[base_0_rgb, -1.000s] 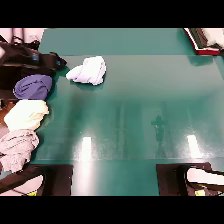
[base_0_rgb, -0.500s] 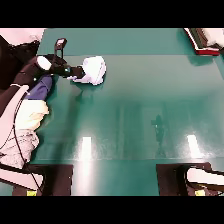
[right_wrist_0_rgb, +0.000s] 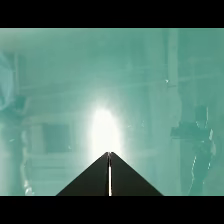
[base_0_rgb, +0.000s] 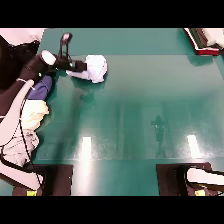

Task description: Fold the shirts.

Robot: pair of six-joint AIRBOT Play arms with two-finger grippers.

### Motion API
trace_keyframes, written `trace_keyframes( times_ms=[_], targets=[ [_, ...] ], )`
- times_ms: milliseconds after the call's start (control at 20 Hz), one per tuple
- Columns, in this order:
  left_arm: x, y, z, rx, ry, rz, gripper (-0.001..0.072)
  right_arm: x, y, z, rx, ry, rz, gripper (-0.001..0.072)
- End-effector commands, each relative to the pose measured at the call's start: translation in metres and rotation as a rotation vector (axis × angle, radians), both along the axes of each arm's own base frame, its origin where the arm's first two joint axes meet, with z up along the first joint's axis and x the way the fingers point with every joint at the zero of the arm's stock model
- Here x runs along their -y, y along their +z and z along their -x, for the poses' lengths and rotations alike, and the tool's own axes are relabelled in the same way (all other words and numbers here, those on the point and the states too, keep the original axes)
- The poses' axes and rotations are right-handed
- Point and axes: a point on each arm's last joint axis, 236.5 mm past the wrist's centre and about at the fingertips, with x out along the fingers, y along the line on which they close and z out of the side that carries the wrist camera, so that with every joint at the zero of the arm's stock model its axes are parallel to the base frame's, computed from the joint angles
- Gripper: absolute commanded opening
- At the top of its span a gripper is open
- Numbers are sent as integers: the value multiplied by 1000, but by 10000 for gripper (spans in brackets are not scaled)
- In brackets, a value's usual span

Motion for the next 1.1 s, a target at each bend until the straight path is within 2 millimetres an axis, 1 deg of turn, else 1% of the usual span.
trace_keyframes(
  times_ms=[0,50,100,150,200,250,300,400,500,550,600,650,700,750,800,900,950,1000,1050],
  targets=[
    [25,110,24,127,-178,-14,25,-13,3,3,0,36,-42,19],
    [34,150,36,194,-221,-8,25,-19,8,3,14,49,-59,19],
    [47,190,56,251,-268,13,25,-25,13,4,32,62,-76,19],
    [59,222,79,292,-315,43,25,-30,20,4,52,72,-89,19],
    [74,248,108,319,-371,87,25,-31,25,6,66,72,-86,19],
    [90,267,139,344,-446,105,25,-32,30,9,79,72,-80,19],
    [103,279,168,359,-521,109,25,-33,35,11,94,71,-74,18],
    [126,294,222,373,-650,108,25,-36,49,20,127,72,-61,18],
    [143,307,257,398,-728,123,25,-39,61,28,162,72,-48,19],
    [148,311,269,414,-756,122,25,-41,68,32,179,73,-41,18],
    [150,310,278,421,-789,107,26,-43,74,37,194,74,-34,18],
    [149,302,282,407,-815,79,26,-45,80,42,209,74,-28,18],
    [147,288,281,375,-825,47,26,-46,85,46,222,75,-22,19],
    [142,264,273,322,-812,-7,26,-48,89,50,235,76,-16,18],
    [136,235,262,264,-792,-66,26,-49,94,54,246,77,-12,18],
    [125,166,245,116,-753,-154,26,-52,102,62,268,78,-2,19],
    [118,125,238,42,-728,-199,26,-53,105,65,277,78,2,19],
    [111,86,234,-29,-699,-232,27,-54,108,67,284,79,5,18],
    [102,51,231,-89,-661,-263,28,-55,109,69,289,79,8,19]
  ],
)
